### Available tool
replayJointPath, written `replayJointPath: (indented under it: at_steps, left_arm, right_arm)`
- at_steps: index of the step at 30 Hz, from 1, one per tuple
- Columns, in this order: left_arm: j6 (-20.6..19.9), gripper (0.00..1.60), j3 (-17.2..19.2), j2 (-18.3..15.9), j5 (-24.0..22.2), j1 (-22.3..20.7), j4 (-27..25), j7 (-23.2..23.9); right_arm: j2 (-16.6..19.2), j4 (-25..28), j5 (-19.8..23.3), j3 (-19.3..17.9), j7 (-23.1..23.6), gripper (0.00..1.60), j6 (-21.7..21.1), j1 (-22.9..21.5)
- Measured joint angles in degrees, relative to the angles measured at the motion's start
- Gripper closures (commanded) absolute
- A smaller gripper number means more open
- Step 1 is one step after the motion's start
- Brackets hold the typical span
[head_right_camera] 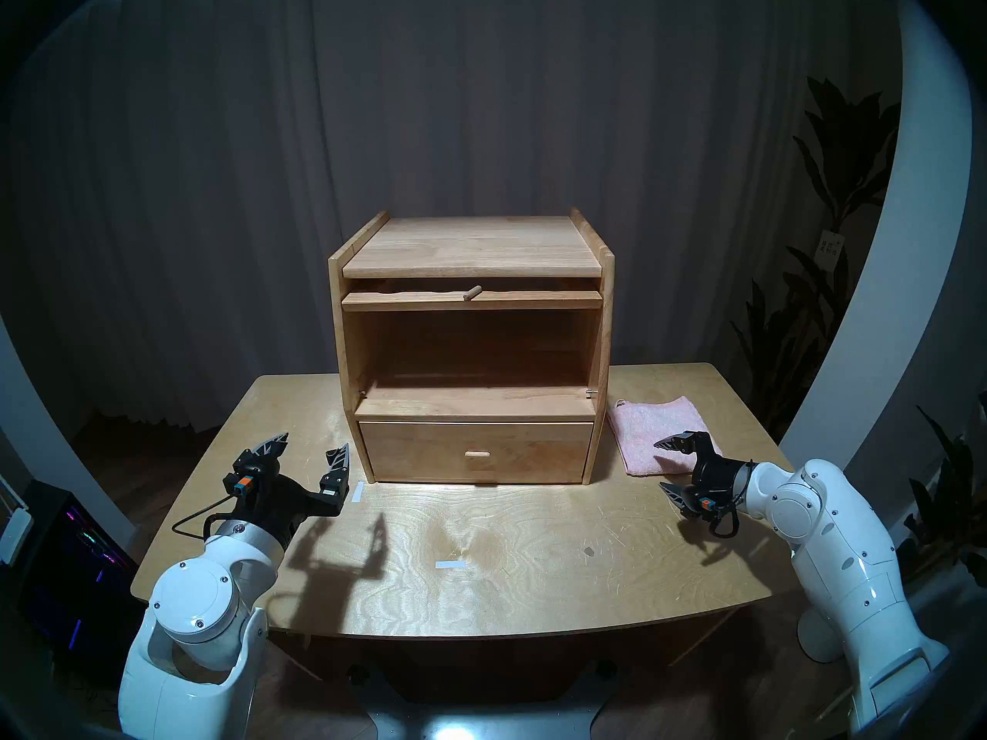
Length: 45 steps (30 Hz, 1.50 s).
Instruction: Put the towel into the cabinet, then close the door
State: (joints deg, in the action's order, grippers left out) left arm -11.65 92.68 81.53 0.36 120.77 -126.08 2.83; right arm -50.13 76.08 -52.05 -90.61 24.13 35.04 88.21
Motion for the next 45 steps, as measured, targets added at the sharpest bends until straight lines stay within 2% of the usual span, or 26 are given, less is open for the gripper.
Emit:
replayJointPath:
  at_steps: [6, 7, 10, 11, 13, 15, 17, 18, 24, 28, 33, 38, 45]
  left_arm:
    - [0.00, 0.00, 0.00, 0.00, 0.00, 0.01, -0.05, 0.00]
    - [0.00, 0.00, 0.00, 0.00, 0.00, 0.01, -0.05, 0.00]
    - [0.00, 0.00, 0.00, 0.00, 0.00, 0.02, -0.06, 0.00]
    - [0.00, 0.00, 0.00, 0.00, 0.00, 0.02, -0.06, 0.00]
    - [-0.01, 0.00, 0.00, 0.00, 0.00, 0.02, -0.06, 0.00]
    - [-0.01, 0.00, 0.00, 0.01, 0.00, 0.04, -0.10, -0.01]
    - [-0.01, 0.00, 0.00, 0.01, 0.00, 0.03, -0.10, -0.01]
    - [-0.01, 0.00, 0.00, 0.01, 0.00, 0.03, -0.10, -0.01]
    - [-0.02, 0.00, 0.00, 0.01, 0.00, 0.04, -0.10, -0.01]
    - [-0.01, 0.00, 0.00, 0.00, 0.00, 0.04, -0.10, -0.01]
    - [-0.01, 0.00, 0.00, -0.01, 0.00, 0.01, -0.01, -0.01]
    - [-0.01, 0.00, -0.01, -0.02, 0.00, -0.02, 0.09, 0.01]
    - [0.00, 0.00, -0.01, -0.03, 0.00, -0.04, 0.18, 0.02]
  right_arm:
    - [-0.13, -4.89, -1.25, 1.82, -1.74, 0.00, 1.44, -4.15]
    - [-0.06, -5.32, -1.29, 1.98, -1.88, 0.06, 1.82, -4.47]
    - [0.32, -7.24, -1.46, 2.67, -2.35, 0.59, 3.58, -5.83]
    - [0.42, -7.90, -1.57, 2.90, -2.40, 0.62, 4.04, -6.17]
    - [0.59, -9.41, -1.92, 3.42, -2.32, 0.84, 4.61, -6.57]
    - [0.71, -10.04, -1.98, 3.66, -2.25, 0.88, 5.12, -6.89]
    - [0.81, -10.39, -1.99, 3.91, -2.13, 1.49, 5.62, -7.28]
    - [0.84, -10.55, -2.00, 4.03, -2.07, 1.60, 5.83, -7.45]
    - [0.91, -10.99, -1.94, 4.07, -2.05, 1.60, 6.61, -7.77]
    - [0.92, -10.17, -1.07, 2.68, -2.46, 1.60, 6.25, -6.94]
    - [1.11, -6.28, 1.81, -0.57, -3.97, 1.60, 6.40, -7.38]
    - [1.19, -2.40, 4.88, -3.54, -5.87, 1.60, 7.60, -9.69]
    - [0.44, 3.59, 11.09, -7.50, -8.72, 1.60, 9.37, -11.75]
